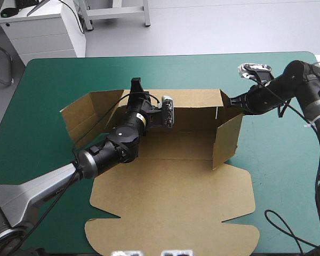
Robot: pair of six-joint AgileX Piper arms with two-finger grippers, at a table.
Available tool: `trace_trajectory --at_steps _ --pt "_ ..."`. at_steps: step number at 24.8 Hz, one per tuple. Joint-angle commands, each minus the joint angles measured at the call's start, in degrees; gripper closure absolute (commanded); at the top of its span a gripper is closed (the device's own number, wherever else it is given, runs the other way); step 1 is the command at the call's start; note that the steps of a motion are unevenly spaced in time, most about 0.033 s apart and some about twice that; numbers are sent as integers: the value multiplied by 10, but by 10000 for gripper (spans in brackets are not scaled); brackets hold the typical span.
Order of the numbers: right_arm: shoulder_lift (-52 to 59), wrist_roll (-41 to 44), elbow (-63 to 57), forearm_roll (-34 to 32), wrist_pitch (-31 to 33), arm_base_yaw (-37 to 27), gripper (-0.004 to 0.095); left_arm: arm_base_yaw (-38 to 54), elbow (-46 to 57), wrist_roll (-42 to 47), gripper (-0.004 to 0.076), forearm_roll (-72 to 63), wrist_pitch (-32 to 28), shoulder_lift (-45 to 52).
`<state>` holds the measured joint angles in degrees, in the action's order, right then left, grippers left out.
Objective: Fold the box
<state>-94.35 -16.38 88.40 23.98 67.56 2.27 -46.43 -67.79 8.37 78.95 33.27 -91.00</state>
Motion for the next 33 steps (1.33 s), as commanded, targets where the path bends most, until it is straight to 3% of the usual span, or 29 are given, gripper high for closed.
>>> trace_trajectory --at_steps 1,12,19,23,25,27,31,33 --pt "64 -63 -41 67 -76 -1 922 -2 -17 14 731 23 8 29" --pt "158 -251 -225 204 -232 -1 921 -2 -17 14 731 23 8 29" --pt "213 -460 -366 369 -345 -1 921 -2 -17 12 731 23 13 29" --pt "233 -548 -422 423 -366 -1 921 -2 -17 12 731 23 11 29" --pt "233 -566 -430 424 -343 -1 913 -2 -17 12 731 23 11 29" --pt "233 -596 -430 427 -309 -1 844 -2 -17 12 731 23 11 29" --pt "233 -615 -430 424 -291 -1 534 -2 -17 12 731 23 11 29" --pt "233 -625 -430 424 -277 -1 437 -2 -17 12 731 23 11 29"
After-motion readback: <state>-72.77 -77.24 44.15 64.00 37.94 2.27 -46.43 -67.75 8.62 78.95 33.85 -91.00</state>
